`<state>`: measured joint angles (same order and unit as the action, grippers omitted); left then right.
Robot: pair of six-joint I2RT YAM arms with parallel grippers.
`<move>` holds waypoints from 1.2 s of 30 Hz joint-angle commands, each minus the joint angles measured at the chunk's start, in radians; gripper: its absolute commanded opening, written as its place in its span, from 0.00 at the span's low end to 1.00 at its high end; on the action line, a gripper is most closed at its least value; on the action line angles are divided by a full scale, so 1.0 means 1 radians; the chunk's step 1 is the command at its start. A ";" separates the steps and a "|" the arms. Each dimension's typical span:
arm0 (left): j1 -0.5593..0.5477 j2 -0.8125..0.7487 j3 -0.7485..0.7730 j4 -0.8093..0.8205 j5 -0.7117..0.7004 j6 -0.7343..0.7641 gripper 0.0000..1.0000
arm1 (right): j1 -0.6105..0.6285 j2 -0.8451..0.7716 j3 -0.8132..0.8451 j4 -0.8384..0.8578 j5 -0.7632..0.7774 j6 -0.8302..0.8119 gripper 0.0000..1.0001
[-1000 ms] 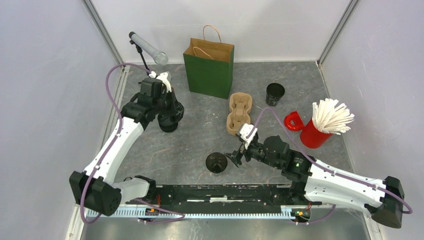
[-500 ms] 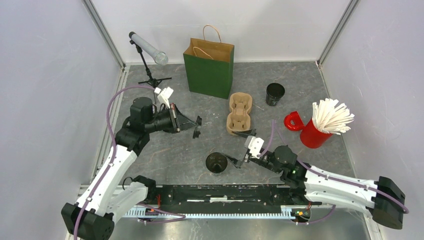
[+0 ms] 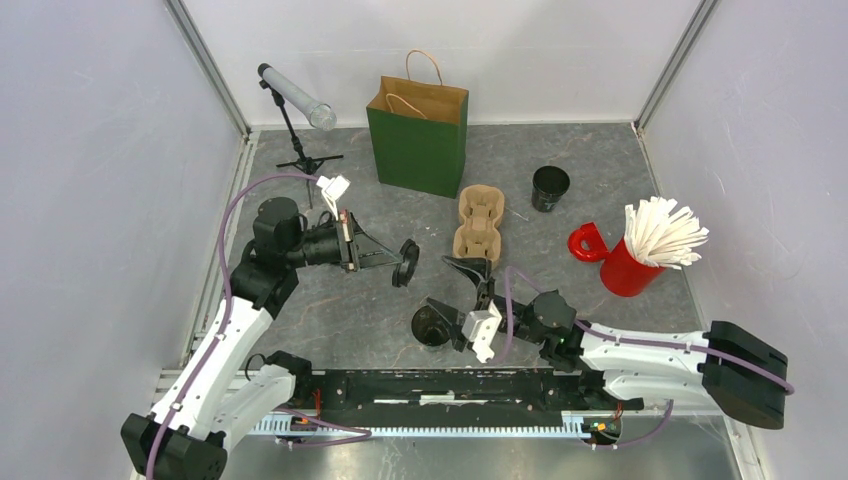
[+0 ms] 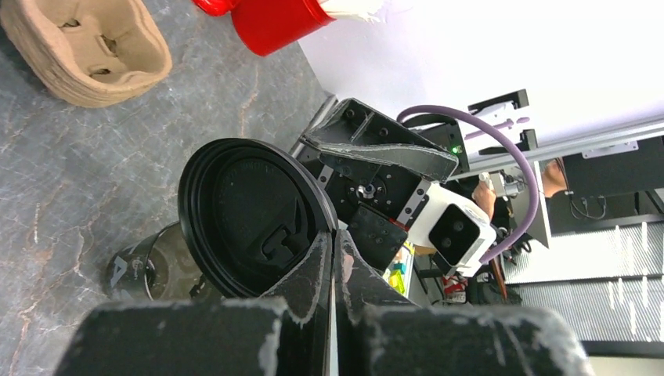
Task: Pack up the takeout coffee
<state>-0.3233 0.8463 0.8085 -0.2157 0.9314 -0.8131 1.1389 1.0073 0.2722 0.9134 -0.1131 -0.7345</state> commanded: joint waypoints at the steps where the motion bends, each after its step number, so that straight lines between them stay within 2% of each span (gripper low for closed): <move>1: -0.014 -0.008 0.016 0.044 0.065 -0.043 0.03 | 0.006 0.038 0.070 0.097 -0.038 -0.086 0.98; 15: -0.054 -0.067 -0.013 0.063 0.061 -0.104 0.02 | 0.007 0.155 0.149 0.157 -0.103 -0.149 0.98; 27: -0.062 -0.034 0.020 -0.023 0.055 -0.030 0.02 | 0.010 0.156 0.170 0.081 -0.130 -0.200 0.98; 36: -0.064 -0.021 0.037 -0.096 0.062 0.034 0.03 | 0.010 0.156 0.189 0.004 -0.165 -0.221 0.91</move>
<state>-0.3809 0.8242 0.8051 -0.2729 0.9539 -0.8413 1.1450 1.1652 0.4107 0.9314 -0.2466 -0.9348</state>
